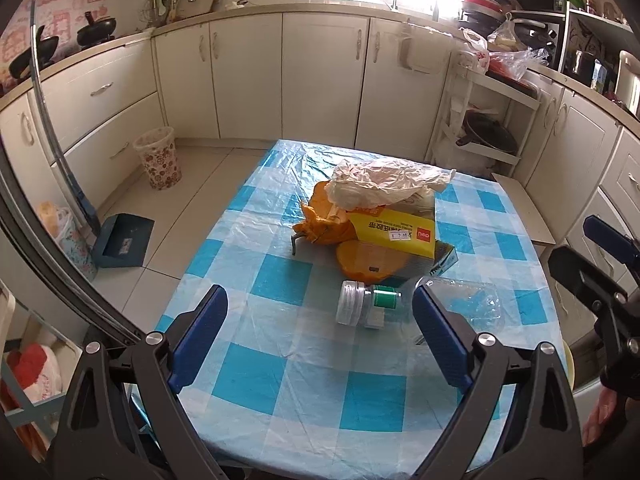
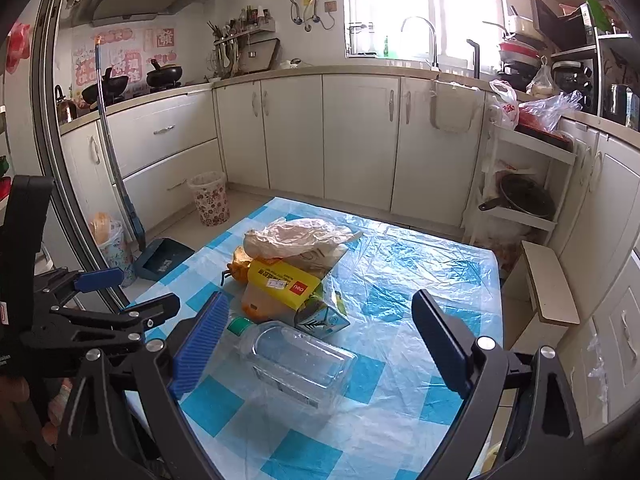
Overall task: Collect trash
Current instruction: 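Move both tools back over the table toward the clear plastic bottle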
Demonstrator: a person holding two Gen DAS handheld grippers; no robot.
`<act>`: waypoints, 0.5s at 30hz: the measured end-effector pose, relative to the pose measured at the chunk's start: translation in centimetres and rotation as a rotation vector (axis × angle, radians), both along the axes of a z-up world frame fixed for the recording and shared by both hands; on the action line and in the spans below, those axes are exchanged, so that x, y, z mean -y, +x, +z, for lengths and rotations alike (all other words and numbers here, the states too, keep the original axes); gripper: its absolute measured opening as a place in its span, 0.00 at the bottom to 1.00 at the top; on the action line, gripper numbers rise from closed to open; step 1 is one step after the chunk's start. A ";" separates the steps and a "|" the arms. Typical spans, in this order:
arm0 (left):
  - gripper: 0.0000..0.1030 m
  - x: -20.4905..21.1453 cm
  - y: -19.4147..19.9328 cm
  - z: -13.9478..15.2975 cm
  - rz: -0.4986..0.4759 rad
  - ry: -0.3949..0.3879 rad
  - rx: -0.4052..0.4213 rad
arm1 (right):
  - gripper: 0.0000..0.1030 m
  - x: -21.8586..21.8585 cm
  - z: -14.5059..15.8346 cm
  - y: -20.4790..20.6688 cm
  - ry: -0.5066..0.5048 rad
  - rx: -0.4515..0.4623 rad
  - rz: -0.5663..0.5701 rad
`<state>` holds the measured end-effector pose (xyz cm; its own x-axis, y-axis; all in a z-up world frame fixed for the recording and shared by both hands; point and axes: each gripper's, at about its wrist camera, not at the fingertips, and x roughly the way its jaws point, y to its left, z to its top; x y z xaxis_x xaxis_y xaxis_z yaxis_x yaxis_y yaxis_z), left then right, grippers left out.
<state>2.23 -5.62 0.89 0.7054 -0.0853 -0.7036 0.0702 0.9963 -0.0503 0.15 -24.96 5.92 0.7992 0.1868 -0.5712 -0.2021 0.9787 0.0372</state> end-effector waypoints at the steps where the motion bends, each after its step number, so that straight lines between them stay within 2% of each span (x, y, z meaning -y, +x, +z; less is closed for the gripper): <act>1: 0.87 0.0 0.0 0.0 0.001 -0.001 -0.001 | 0.87 0.0 0.0 0.0 0.000 -0.002 0.000; 15: 0.87 0.8 -0.2 -0.3 -0.010 0.039 0.000 | 0.90 -0.5 -0.8 0.3 -0.019 -0.057 0.031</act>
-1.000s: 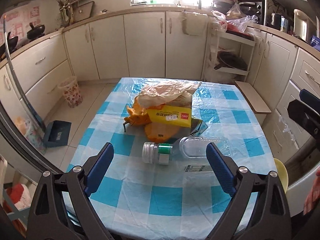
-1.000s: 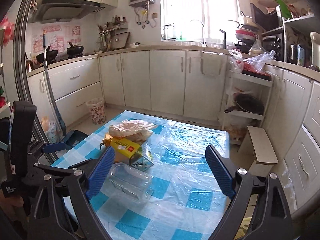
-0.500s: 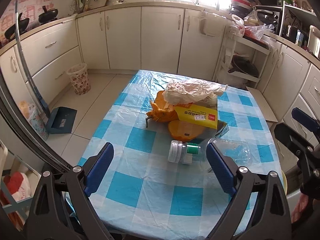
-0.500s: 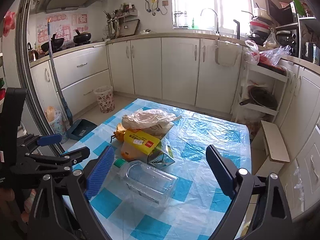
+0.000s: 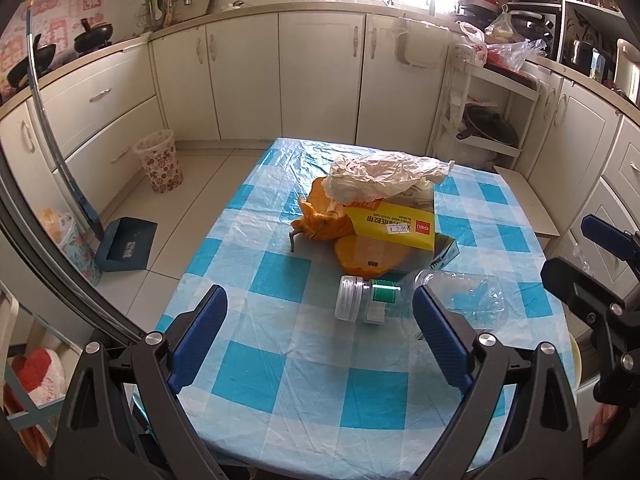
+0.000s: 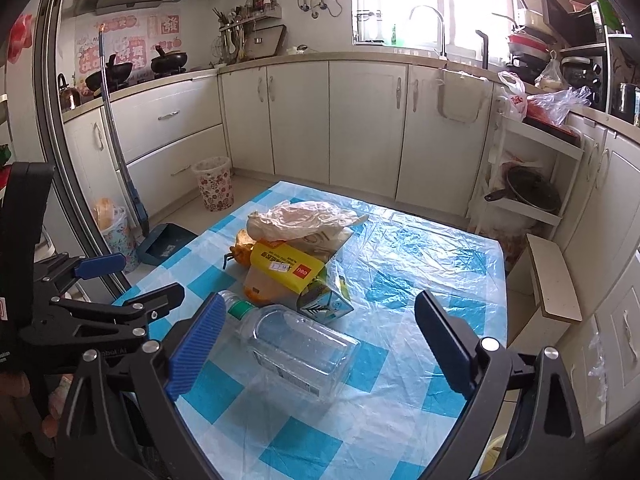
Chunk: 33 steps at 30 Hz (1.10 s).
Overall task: Collect trash
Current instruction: 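Move both tools back over the table toward the clear plastic bottle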
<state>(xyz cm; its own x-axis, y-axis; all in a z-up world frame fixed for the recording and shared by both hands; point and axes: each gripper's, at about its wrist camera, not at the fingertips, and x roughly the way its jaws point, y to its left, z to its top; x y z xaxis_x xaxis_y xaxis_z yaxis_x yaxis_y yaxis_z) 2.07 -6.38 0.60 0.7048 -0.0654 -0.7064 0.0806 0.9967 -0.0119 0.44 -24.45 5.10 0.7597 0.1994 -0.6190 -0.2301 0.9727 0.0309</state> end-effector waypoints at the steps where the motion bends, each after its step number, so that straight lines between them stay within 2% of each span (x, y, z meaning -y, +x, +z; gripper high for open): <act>1: 0.87 0.0 0.0 0.0 -0.001 0.002 0.001 | 0.91 -0.2 -0.3 0.2 -0.008 -0.016 0.010; 6: 0.88 -1.4 0.4 -0.1 0.018 0.024 -0.002 | 0.91 -1.8 -2.0 1.1 -0.129 -0.075 0.080; 9: 0.88 -3.5 1.1 -0.7 0.050 -0.002 -0.046 | 0.91 -2.6 -3.6 2.3 -0.214 -0.125 0.133; 12: 0.88 -5.6 1.8 -1.6 0.098 -0.039 -0.094 | 0.91 -2.6 -5.5 3.8 -0.244 -0.187 0.168; 17: 0.88 -6.1 2.2 -2.3 0.103 -0.032 -0.115 | 0.91 -2.1 -7.5 6.2 -0.177 -0.260 0.203; 23: 0.88 -4.1 2.9 -3.6 0.029 0.009 -0.163 | 0.88 -3.7 -8.2 5.6 -0.221 -0.324 0.308; 24: 0.88 -3.9 3.0 -3.8 0.023 0.003 -0.176 | 0.85 -3.8 -8.1 5.3 -0.202 -0.352 0.327; 25: 0.88 -3.9 3.1 -4.0 0.021 -0.005 -0.187 | 0.76 -3.6 -8.1 5.2 -0.173 -0.394 0.347; 26: 0.88 -3.9 3.2 -4.1 0.020 -0.014 -0.198 | 0.73 -3.5 -8.2 5.0 -0.150 -0.432 0.363; 29: 0.88 -4.0 3.2 -4.6 0.008 -0.055 -0.234 | 0.73 -3.5 -8.2 4.2 -0.137 -0.460 0.395; 33: 0.88 -3.8 3.3 -5.4 -0.025 -0.128 -0.287 | 0.73 -3.7 -7.7 3.8 0.017 -0.501 0.466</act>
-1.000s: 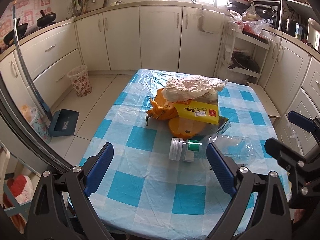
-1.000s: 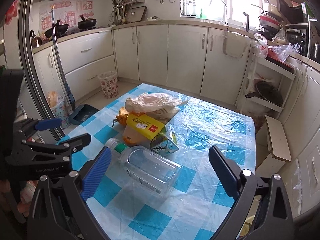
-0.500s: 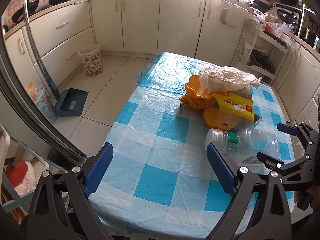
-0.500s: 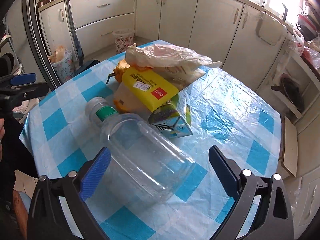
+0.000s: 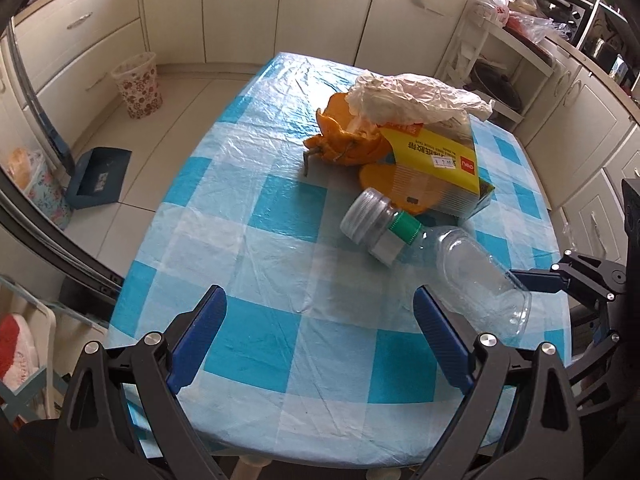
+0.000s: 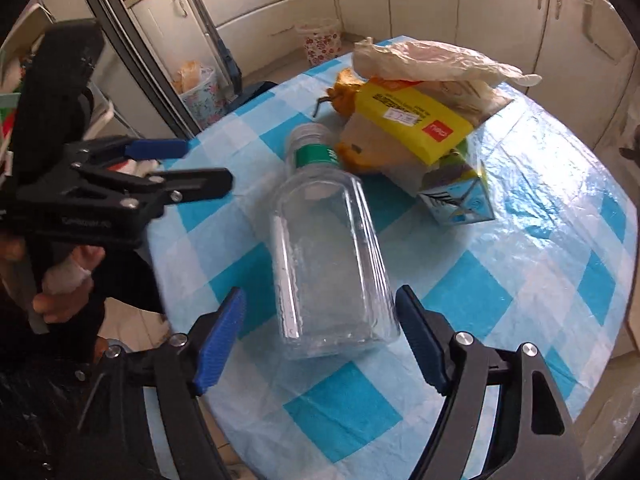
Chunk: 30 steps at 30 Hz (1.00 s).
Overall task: Collect trash
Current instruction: 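Move both tools back over the table toward the clear plastic bottle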
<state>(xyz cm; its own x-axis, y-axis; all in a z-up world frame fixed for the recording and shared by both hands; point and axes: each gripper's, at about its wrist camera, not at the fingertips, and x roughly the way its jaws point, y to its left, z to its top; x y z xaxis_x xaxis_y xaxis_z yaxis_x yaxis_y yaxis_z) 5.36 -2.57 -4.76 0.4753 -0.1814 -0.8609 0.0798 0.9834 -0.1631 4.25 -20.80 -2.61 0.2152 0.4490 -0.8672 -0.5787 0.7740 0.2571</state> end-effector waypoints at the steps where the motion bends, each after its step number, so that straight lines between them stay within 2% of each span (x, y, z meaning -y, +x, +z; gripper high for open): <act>1: 0.88 0.0 0.0 -0.1 0.000 -0.010 -0.008 | 0.73 -0.3 0.1 0.0 0.050 -0.025 0.027; 3: 0.88 -0.2 0.1 -0.4 0.005 -0.037 -0.028 | 0.73 -1.2 0.3 -0.4 0.093 -0.033 0.049; 8: 0.88 -1.6 0.4 -1.0 0.058 -0.113 -0.069 | 0.77 -2.8 -0.8 -0.1 0.011 0.012 -0.053; 11: 0.88 -2.0 0.5 -1.0 0.073 -0.136 -0.077 | 0.77 -3.4 -0.9 -0.1 0.035 -0.011 -0.034; 13: 0.88 -1.9 0.5 -0.8 0.066 -0.134 -0.070 | 0.77 -3.4 -0.4 -0.3 0.063 -0.014 -0.025; 15: 0.88 -1.5 0.4 -0.6 0.050 -0.129 -0.063 | 0.77 -3.2 -0.1 -0.6 0.161 -0.069 0.014; 17: 0.88 -1.0 0.3 -0.4 0.029 -0.123 -0.060 | 0.78 -3.0 -0.1 -0.6 0.208 -0.096 0.039; 19: 0.88 -0.6 0.2 -0.3 0.017 -0.108 -0.059 | 0.83 -2.6 -0.1 -0.4 0.215 -0.107 0.026; 24: 0.88 0.6 -0.3 -0.2 -0.009 -0.050 -0.047 | 0.85 -1.1 -0.6 0.1 0.203 -0.138 -0.039; 28: 0.88 1.9 -0.5 -0.3 -0.035 -0.042 -0.056 | 0.86 -3.3 -1.2 -0.6 0.269 -0.169 0.043; 30: 0.89 2.6 -0.6 -0.2 -0.046 -0.013 -0.046 | 0.87 -4.8 -1.2 -1.4 0.259 -0.156 0.099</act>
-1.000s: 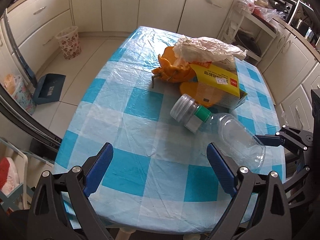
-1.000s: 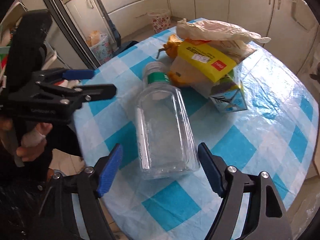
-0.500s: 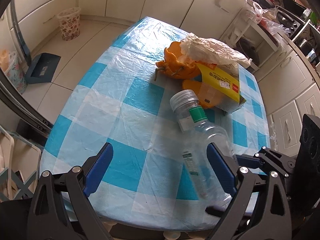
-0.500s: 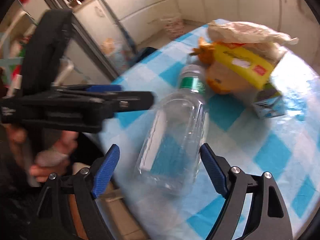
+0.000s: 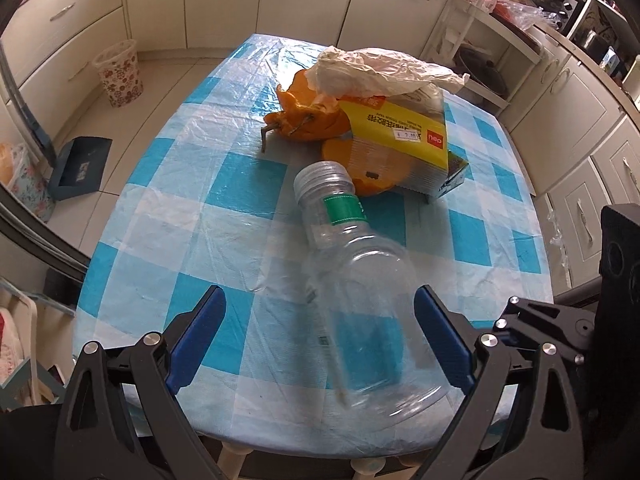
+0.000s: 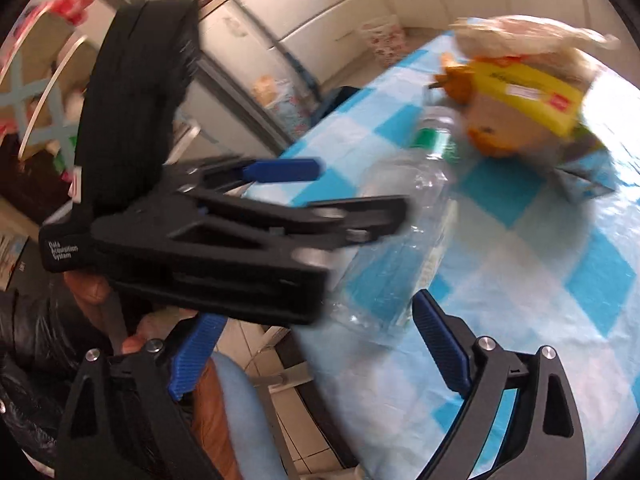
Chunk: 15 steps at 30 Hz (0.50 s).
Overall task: Collect trash
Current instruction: 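Move both tools back over the table toward the clear plastic bottle, then grasp the clear bottle with the left tool while the right tool grasps the plastic bag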
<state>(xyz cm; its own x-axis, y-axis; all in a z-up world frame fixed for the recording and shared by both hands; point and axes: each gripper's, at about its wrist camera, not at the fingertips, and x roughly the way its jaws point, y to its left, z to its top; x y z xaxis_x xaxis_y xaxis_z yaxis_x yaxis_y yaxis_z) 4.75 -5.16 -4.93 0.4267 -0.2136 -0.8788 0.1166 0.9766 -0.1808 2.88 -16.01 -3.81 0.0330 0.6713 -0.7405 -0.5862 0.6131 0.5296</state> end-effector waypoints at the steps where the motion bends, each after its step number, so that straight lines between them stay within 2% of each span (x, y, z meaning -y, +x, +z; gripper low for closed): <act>1: 0.89 0.2 -0.1 0.1 -0.001 0.032 0.014 | 0.87 -0.4 -0.1 -0.2 -0.026 0.011 0.014; 4: 0.92 0.3 -0.1 0.1 -0.002 0.051 0.023 | 0.88 -0.7 -0.2 -0.3 -0.021 -0.008 0.059; 7: 0.92 0.2 0.1 0.0 -0.002 0.051 0.017 | 0.87 -0.8 -0.2 -0.8 -0.061 0.006 0.098; 11: 0.92 0.6 0.0 0.1 -0.039 0.013 -0.006 | 0.88 -1.3 -0.1 -1.4 -0.061 0.067 0.077; 12: 0.92 0.9 -0.1 0.1 -0.051 0.022 -0.006 | 0.88 -1.4 -0.1 -1.4 -0.047 0.085 0.083; 14: 0.92 1.1 -0.2 0.1 -0.054 0.087 0.007 | 0.88 -1.8 0.0 -1.8 -0.077 0.149 0.093; 15: 0.92 0.9 0.0 -0.1 -0.056 0.085 -0.011 | 0.88 -2.0 0.0 -1.9 -0.085 0.157 0.107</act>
<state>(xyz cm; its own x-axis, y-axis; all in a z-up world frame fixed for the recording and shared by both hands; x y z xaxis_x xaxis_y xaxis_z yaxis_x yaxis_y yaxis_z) 4.71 -6.08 -5.05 0.4069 -0.1613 -0.8991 0.1695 0.9805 -0.0992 1.03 -13.99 -3.82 0.0846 0.6121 -0.7862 -0.7215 0.5818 0.3754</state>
